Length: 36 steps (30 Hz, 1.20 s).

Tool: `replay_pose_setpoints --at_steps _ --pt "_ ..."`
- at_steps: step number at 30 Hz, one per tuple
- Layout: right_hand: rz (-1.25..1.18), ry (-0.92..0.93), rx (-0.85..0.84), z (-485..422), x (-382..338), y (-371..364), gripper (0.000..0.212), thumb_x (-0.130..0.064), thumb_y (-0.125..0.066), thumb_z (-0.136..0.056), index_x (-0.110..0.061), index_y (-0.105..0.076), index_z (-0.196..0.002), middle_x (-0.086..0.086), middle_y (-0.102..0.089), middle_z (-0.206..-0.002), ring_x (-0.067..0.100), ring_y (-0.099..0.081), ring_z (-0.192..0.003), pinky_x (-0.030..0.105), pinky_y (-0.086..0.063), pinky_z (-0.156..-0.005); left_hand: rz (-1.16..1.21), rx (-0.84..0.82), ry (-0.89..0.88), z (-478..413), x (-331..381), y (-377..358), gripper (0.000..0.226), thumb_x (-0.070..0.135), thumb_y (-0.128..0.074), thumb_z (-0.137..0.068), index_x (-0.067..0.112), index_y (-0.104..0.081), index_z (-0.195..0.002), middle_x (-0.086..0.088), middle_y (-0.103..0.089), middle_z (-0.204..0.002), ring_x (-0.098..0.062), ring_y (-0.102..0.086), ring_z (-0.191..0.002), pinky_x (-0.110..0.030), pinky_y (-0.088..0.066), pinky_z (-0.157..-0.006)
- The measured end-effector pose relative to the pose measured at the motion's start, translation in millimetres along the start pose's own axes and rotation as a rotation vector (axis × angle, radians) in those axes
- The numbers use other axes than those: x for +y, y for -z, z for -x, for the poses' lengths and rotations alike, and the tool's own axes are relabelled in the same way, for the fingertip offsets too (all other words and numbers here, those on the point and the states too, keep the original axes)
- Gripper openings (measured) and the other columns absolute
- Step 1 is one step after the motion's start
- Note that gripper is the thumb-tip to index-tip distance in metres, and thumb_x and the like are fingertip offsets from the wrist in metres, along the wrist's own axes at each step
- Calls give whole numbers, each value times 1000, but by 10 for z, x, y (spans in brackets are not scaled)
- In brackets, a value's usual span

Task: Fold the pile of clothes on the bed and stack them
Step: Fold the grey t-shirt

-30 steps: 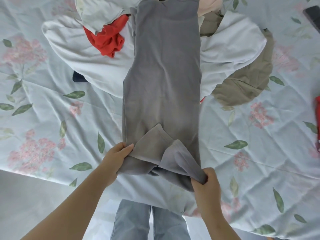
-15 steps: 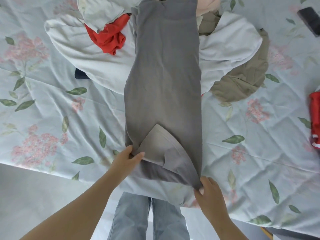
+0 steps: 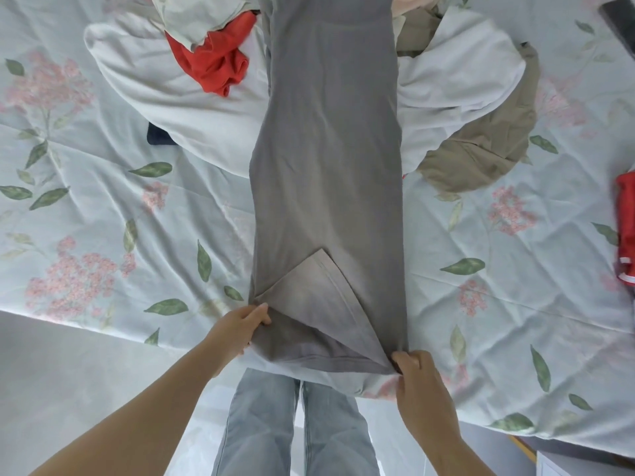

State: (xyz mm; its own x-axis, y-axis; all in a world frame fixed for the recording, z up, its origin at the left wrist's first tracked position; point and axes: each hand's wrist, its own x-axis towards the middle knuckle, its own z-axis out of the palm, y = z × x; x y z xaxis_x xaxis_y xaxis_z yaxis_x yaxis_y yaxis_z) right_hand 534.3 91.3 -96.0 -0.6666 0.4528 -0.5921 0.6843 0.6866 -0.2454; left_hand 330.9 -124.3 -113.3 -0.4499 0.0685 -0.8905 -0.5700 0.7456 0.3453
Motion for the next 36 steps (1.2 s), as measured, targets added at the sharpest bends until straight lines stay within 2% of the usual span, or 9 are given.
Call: replay_pose_setpoints --at_steps 7,10,16,19,21,24,27,31,36 --pt "50 -23 54 -98 -44 -46 51 -19 -59 -82 -33 -48 -129 -6 -40 -135 20 -40 -122 32 -32 -100 -41 335 -130 -64 114 -215 42 60 -43 -89 25 -49 -111 10 -54 -94 -17 -51 -92 -32 -38 -79" --pt "1 130 -26 -131 -134 -47 60 -35 -59 -82 -35 -38 -138 -16 -43 -134 15 -34 -126 30 -23 -105 130 167 -216 -110 196 -245 46 53 -45 -92 36 -38 -134 14 -46 -117 -10 -43 -108 -27 -32 -93" --pt "24 435 -273 -183 -372 -75 43 -44 -47 -86 -48 -45 -128 -27 -44 -126 11 -34 -113 24 -20 -92 -29 -126 64 -114 194 -35 70 76 -33 -82 27 -55 -127 6 -51 -134 -19 -43 -127 -31 -31 -104" --pt "40 461 -337 -201 -332 -94 25 -42 -46 -88 -36 -67 -100 -29 -54 -116 6 -36 -109 24 -19 -89 -79 -75 152 -68 111 21 75 83 -32 -72 19 -70 -68 -3 -62 -84 -20 -56 -81 -28 -40 -74" --pt "-116 367 -163 -196 -278 -81 16 -38 -52 -86 -31 -66 -87 -24 -60 -90 2 -42 -98 24 -25 -86 -89 53 106 -29 54 -17 68 75 -44 -77 16 -56 -46 -3 -55 -64 -20 -52 -65 -26 -37 -62" --pt "-379 -89 182 -239 -197 -20 31 -20 -70 -80 -20 -60 -110 -4 -58 -112 22 -51 -106 35 -37 -91 -58 183 -75 3 -48 -131 35 41 -76 -74 19 -50 -80 4 -58 -76 -16 -54 -70 -24 -40 -57" --pt "-771 -367 32 -337 -147 49 55 -10 -71 -81 -15 -45 -130 6 -49 -120 22 -54 -101 33 -43 -86 104 125 -117 67 -108 -227 54 11 -77 -76 29 -41 -112 0 -58 -102 -20 -61 -90 -31 -52 -73" --pt "-909 -413 -97 -348 -18 75 13 -11 -63 -87 -1 -56 -83 6 -54 -74 20 -49 -68 25 -38 -59 353 101 -82 128 -198 -154 52 5 -66 -86 36 -40 -119 -6 -61 -99 -19 -66 -81 -23 -54 -56" --pt "-742 -478 -227 -246 91 11 23 -20 -58 -92 -9 -51 -73 4 -52 -68 18 -48 -62 27 -35 -56 -272 189 -83 103 -280 -151 28 21 -51 -94 30 -34 -114 -1 -58 -90 -25 -61 -79 -33 -51 -63"
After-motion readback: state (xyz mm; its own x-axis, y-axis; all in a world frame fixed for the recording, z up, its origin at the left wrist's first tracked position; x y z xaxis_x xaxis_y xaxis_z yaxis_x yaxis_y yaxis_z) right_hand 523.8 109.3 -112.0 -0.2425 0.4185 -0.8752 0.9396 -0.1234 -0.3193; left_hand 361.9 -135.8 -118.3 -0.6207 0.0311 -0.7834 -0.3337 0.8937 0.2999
